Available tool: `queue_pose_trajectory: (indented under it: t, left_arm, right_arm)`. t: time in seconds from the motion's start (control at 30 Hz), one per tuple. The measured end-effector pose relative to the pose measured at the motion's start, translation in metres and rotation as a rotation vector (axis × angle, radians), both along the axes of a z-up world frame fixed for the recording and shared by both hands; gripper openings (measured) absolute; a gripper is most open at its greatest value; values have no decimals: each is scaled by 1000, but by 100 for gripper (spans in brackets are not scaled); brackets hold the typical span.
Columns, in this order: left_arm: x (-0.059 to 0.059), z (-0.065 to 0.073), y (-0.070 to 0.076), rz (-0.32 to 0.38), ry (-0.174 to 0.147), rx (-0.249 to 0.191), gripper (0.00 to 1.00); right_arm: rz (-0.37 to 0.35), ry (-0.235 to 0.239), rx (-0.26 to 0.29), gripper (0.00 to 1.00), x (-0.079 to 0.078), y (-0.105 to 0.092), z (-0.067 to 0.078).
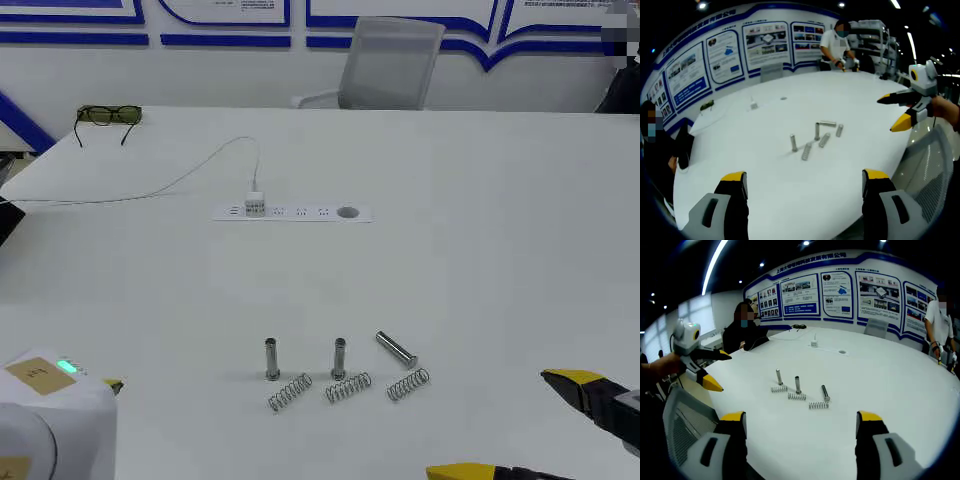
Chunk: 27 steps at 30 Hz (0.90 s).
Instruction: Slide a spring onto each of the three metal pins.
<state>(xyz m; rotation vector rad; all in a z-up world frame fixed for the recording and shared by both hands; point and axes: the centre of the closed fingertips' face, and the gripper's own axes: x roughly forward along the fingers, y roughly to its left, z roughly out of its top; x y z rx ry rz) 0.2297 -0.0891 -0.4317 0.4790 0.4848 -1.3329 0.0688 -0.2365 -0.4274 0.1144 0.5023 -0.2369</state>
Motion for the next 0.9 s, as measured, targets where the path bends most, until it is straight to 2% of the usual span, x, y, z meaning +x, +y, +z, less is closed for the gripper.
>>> queue_pose_trajectory:
  t: [0.7, 0.9]
  left_arm:
    - [-1, -1, 1, 8, 8, -1, 95]
    - [-1, -2, 0, 11, 19, -5, 95]
  right_arm:
    - [13, 4, 0, 90, 0, 4, -2]
    - [11, 10, 8, 89, 1, 3, -5]
